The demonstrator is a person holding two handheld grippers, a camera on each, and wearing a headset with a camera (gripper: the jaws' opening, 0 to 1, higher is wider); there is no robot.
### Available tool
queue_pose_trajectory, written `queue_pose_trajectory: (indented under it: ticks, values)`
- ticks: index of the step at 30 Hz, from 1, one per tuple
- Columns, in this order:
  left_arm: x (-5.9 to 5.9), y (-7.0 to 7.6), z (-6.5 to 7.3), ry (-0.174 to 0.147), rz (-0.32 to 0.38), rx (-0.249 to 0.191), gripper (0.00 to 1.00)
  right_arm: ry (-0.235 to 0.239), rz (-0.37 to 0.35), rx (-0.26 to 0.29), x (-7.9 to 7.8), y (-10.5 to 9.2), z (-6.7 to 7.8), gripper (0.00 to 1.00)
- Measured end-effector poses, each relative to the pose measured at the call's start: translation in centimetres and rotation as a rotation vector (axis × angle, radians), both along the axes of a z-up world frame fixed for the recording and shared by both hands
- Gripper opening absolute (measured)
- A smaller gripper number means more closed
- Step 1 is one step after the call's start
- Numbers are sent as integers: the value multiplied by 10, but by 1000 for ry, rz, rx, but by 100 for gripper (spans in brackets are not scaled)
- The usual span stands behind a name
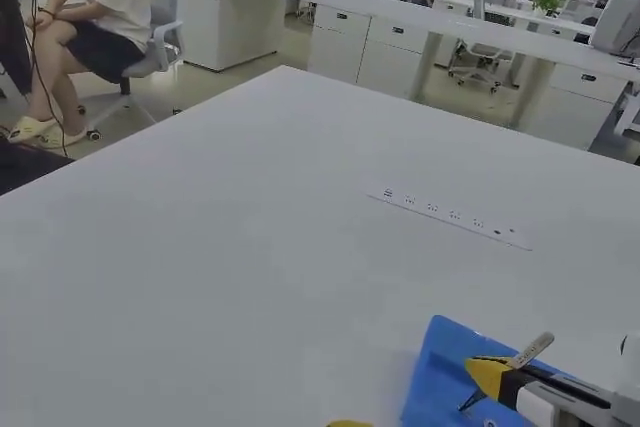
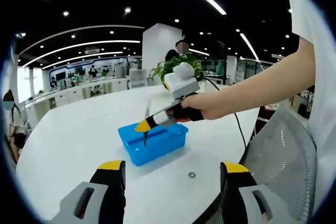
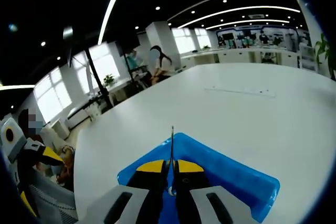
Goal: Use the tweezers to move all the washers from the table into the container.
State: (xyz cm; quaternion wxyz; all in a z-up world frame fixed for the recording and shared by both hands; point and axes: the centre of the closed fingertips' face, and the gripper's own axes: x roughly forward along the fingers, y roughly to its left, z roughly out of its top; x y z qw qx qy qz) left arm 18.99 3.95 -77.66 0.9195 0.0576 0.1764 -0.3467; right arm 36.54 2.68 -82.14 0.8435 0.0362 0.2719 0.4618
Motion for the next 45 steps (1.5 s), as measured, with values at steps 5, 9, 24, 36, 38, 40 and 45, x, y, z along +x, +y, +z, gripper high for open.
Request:
queue_pose_trajectory:
  ticks: [5,9,24,36,38,40,45]
  values:
    - [0,0,-1,1,-1,4,74,11,-10,-28,4,-1,-9,3]
    - [1,0,-2,3,0,8,74,13,-3,-48,2,-2,-13,3]
    - [0,-1,-3,4,-6,15,74,-7,-13,56,-4,-1,16,4]
    - [-1,-2,-3,5,-13,15,73,-25,36,147,-36,5,50,4]
    - [-1,-2,-3,5,-14,15,73,-24,49,155,-43,6,54,4]
    - [-2,-2,-3,5,-15,15,73,-19,56,163,-48,7,56,4]
    - [-2,-3,-3,7,-17,15,73,0,78,180,-61,7,57,4]
